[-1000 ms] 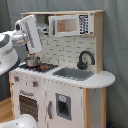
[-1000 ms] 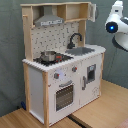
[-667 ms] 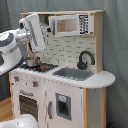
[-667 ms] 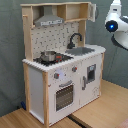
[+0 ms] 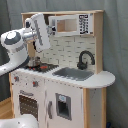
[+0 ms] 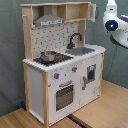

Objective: Play with the kitchen

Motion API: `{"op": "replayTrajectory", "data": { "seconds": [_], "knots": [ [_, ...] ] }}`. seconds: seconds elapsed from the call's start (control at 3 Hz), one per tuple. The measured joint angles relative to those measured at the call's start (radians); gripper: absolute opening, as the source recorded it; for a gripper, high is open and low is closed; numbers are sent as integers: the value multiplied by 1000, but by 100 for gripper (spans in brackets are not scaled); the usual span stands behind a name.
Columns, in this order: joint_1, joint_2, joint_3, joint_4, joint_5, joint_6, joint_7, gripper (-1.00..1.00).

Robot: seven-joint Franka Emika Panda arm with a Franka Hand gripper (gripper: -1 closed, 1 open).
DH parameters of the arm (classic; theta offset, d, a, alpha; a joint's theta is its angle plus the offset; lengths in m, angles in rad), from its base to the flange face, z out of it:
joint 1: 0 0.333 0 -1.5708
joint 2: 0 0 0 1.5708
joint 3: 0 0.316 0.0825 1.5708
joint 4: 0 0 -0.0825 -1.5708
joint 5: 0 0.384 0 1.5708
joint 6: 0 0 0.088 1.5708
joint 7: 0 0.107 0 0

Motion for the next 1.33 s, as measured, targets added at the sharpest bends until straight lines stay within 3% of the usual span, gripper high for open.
{"op": "replayTrajectory", "data": {
  "seconds": [0.33, 0.67, 1.33],
  "knots": [
    [-16, 59, 18, 7, 0, 86, -2, -100],
    [-43, 124, 51, 53, 0, 141, -13, -100],
    [-107, 237, 149, 193, 0, 149, -26, -100]
  ]
}}
